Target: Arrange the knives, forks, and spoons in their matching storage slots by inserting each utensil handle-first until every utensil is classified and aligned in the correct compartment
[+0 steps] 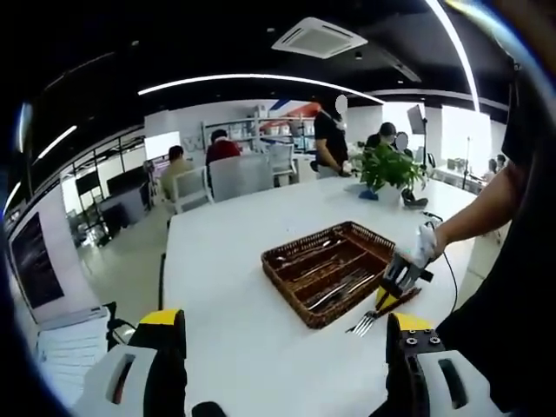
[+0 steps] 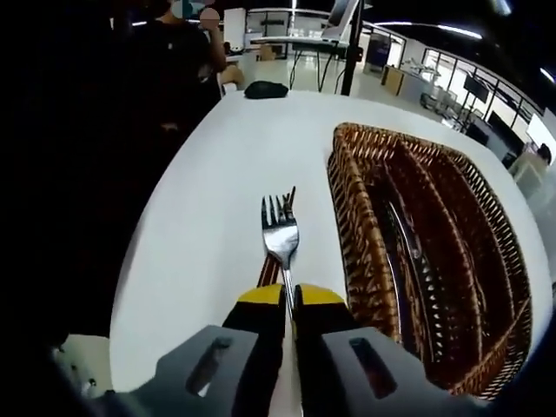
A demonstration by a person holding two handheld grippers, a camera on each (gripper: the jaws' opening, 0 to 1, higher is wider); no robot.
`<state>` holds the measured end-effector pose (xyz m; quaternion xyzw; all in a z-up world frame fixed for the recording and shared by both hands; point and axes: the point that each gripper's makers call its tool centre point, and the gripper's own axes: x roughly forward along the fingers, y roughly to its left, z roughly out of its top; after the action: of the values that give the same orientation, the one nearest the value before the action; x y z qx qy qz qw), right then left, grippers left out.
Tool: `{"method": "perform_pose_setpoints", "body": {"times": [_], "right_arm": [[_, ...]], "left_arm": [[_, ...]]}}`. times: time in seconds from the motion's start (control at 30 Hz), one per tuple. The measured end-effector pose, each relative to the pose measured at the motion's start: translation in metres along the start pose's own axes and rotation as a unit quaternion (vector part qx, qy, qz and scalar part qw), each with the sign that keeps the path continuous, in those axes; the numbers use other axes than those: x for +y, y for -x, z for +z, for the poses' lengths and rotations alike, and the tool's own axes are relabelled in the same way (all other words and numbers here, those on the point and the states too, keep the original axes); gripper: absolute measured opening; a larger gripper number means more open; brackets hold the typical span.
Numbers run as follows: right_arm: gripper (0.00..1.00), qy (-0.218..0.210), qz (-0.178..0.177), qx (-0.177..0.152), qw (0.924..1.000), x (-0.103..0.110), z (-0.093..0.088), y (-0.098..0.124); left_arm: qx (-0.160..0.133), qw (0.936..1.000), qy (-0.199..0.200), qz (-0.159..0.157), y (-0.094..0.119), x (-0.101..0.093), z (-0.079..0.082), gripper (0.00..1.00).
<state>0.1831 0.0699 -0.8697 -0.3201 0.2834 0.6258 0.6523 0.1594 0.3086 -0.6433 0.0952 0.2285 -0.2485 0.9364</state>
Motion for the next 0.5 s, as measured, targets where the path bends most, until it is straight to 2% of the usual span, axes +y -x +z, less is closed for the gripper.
{"method": "perform_pose_setpoints", "body": {"times": [0.23, 0.4, 0.5], "right_arm": [[0.00, 0.012, 0.003, 0.009, 0.9999, -0.0020, -0.0017, -0.0006], [0.00, 0.005, -0.001, -0.002, 1.0000, -0.0059, 0.0066, 0.0065], [0.00, 0.010, -0.007, 0.018, 0.9998, -0.0089, 0.0013, 0.0086]], "left_arm": [[0.001, 1.0000, 0.003, 0.001, -0.0001, 0.0002, -0.0017, 1.00], [0.000, 1.0000, 0.003, 0.000, -0.0028, -0.0004, -0.0001, 1.00], [-0.002, 1.0000, 0.002, -0.002, -0.0049, -0.0016, 0.0019, 1.00]]}}
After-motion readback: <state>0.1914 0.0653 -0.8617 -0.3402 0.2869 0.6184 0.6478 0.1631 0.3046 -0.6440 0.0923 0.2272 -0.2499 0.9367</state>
